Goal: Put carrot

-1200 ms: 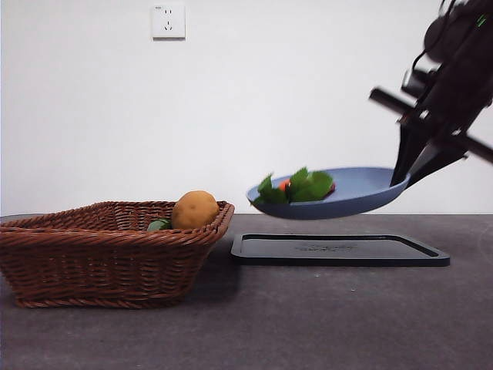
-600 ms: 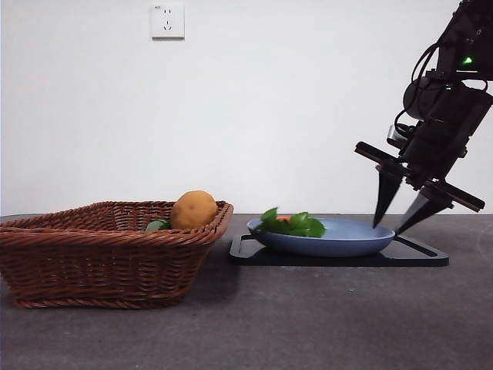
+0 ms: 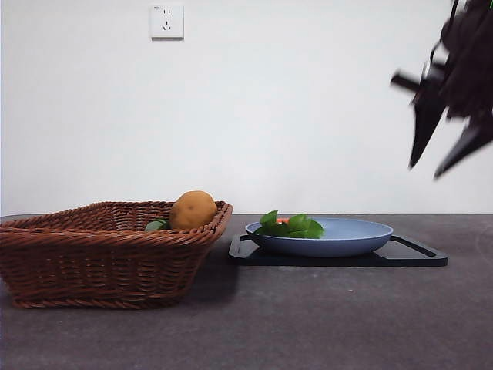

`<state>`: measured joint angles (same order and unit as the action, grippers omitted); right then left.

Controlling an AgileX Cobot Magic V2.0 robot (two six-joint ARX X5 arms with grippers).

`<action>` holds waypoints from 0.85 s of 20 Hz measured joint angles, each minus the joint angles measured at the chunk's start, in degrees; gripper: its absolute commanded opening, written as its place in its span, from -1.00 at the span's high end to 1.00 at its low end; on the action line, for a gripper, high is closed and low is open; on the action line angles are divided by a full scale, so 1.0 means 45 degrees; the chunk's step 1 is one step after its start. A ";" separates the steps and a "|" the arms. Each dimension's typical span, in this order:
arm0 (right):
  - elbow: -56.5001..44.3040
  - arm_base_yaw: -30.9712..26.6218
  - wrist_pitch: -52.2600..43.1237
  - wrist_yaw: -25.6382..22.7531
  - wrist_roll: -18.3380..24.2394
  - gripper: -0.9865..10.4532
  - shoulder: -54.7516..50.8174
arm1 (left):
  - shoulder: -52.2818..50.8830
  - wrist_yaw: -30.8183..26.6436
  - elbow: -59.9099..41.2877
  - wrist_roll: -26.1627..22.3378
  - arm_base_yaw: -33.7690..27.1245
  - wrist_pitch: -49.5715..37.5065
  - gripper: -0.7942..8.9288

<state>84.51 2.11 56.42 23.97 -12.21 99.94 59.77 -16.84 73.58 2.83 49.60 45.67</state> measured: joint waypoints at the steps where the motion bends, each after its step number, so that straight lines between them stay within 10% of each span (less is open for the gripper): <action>1: 0.0005 0.0058 0.0583 -0.0039 0.0330 0.78 -0.0457 | 0.0000 -0.0233 0.0000 -0.0423 -0.0068 -0.0126 0.82; 9: -0.0685 0.2477 0.2069 -0.4240 0.1821 0.82 -0.5571 | -0.0126 -0.0194 -0.0457 -0.2195 -0.3628 0.0767 0.82; 17: -0.7043 0.3711 -0.5158 -0.5158 0.1928 0.82 -1.2303 | -0.3735 0.2822 -0.5702 -0.1549 -0.6076 -0.3929 0.82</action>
<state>52.82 18.81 33.21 0.75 -3.53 44.58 42.96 -4.14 47.92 -4.14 22.26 27.99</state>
